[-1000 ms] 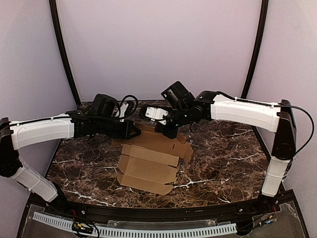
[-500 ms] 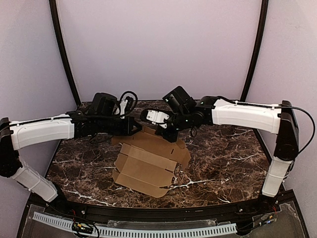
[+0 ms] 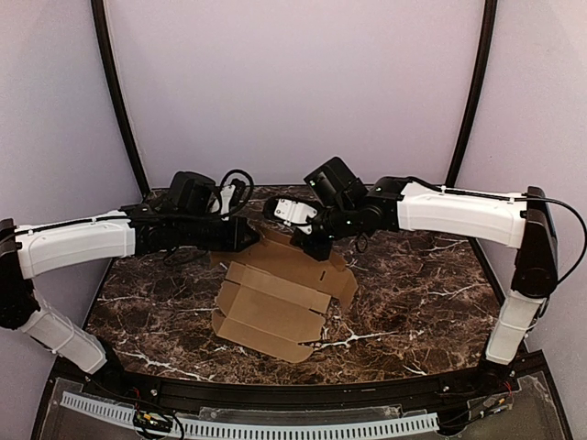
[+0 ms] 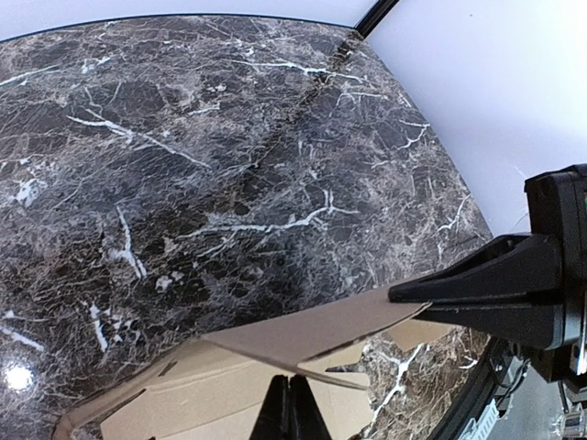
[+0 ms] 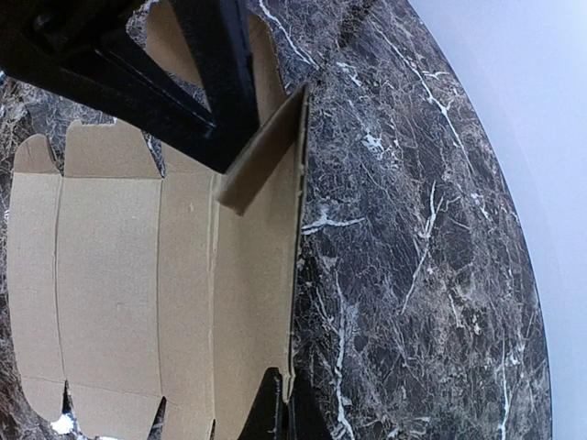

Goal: Fold the paper box

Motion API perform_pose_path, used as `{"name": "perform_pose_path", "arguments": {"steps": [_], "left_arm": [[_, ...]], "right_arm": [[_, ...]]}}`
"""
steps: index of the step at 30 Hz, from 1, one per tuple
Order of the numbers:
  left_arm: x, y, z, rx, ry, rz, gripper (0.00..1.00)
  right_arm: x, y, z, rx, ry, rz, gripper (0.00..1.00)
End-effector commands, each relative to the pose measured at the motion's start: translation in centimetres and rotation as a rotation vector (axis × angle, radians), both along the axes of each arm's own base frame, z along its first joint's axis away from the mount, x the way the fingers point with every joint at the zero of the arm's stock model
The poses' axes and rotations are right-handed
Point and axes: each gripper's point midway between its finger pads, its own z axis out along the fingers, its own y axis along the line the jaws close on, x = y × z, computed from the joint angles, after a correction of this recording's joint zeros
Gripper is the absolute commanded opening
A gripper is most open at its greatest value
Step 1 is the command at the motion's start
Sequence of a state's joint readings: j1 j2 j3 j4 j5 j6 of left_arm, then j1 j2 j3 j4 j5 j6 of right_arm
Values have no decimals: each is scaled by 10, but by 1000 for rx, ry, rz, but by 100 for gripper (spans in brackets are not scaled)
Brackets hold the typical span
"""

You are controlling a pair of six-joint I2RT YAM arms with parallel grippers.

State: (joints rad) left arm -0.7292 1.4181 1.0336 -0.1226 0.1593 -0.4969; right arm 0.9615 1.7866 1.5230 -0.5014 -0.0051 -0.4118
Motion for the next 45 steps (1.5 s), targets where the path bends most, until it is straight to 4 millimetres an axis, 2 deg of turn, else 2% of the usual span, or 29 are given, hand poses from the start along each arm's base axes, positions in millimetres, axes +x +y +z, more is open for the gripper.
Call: {"name": "perform_pose_path", "arguments": {"steps": [1,11,17,31,39,45], "left_arm": [[-8,17,19,47,-35,2,1],[-29,61,-6,185,11,84,4],[-23,82,-26,256,-8,180,4],[-2,90,-44,333,-46,237,4],[-5,78,-61,312,8,179,2],[-9,82,-69,337,25,171,2]], "right_arm": [[4,2,17,49,8,-36,0],[19,-11,19,89,76,-128,0],[14,-7,22,133,118,-130,0],[-18,-11,27,214,190,-38,0],[-19,-13,32,234,188,-49,0],[-21,-13,37,256,188,-44,0]]}}
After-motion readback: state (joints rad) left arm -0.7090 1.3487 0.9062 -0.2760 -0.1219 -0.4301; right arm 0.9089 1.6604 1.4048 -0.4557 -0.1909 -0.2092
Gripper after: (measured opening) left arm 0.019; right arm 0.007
